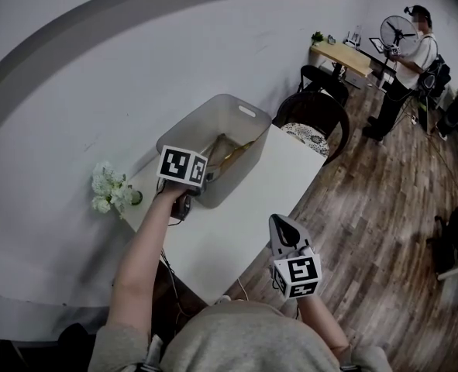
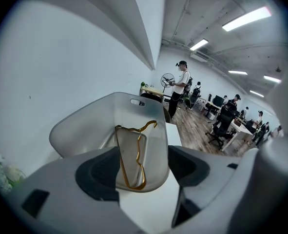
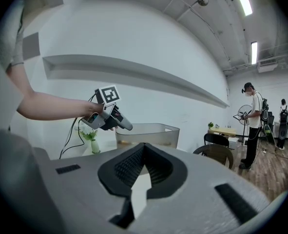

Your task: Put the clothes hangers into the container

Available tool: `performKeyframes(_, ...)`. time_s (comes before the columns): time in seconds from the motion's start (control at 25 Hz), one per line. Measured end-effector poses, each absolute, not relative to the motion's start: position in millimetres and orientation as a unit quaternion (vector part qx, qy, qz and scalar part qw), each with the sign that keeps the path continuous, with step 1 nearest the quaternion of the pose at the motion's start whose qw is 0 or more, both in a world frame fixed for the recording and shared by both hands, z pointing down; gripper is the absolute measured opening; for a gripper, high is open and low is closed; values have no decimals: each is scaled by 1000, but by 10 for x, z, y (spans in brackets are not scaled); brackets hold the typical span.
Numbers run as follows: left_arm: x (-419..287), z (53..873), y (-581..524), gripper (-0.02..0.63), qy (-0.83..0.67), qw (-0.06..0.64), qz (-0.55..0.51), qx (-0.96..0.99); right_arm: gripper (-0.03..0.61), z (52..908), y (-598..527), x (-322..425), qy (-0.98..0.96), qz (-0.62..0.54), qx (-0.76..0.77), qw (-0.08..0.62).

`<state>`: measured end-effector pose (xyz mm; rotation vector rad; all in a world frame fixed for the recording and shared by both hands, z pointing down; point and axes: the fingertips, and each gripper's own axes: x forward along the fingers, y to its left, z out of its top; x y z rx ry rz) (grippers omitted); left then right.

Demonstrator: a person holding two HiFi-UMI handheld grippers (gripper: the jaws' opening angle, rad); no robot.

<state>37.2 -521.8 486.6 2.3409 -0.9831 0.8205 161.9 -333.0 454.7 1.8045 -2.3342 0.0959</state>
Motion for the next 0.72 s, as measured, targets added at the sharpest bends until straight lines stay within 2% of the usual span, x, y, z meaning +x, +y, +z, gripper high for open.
performKeyframes(0.28, 348, 4715, -5063, 276, -367, 224, 267, 862, 3, 4525, -3301, 1549, -790, 29, 605, 95)
performKeyframes(0.52, 188, 4497, -4869, 105, -409, 212, 201, 865, 3, 4510, -3263, 1482, -792, 27, 603, 94)
performKeyframes(0.72, -36, 4351, -4646, 45, -452, 203, 154, 855, 3, 4458, -3221, 1417, -795, 22, 600, 90)
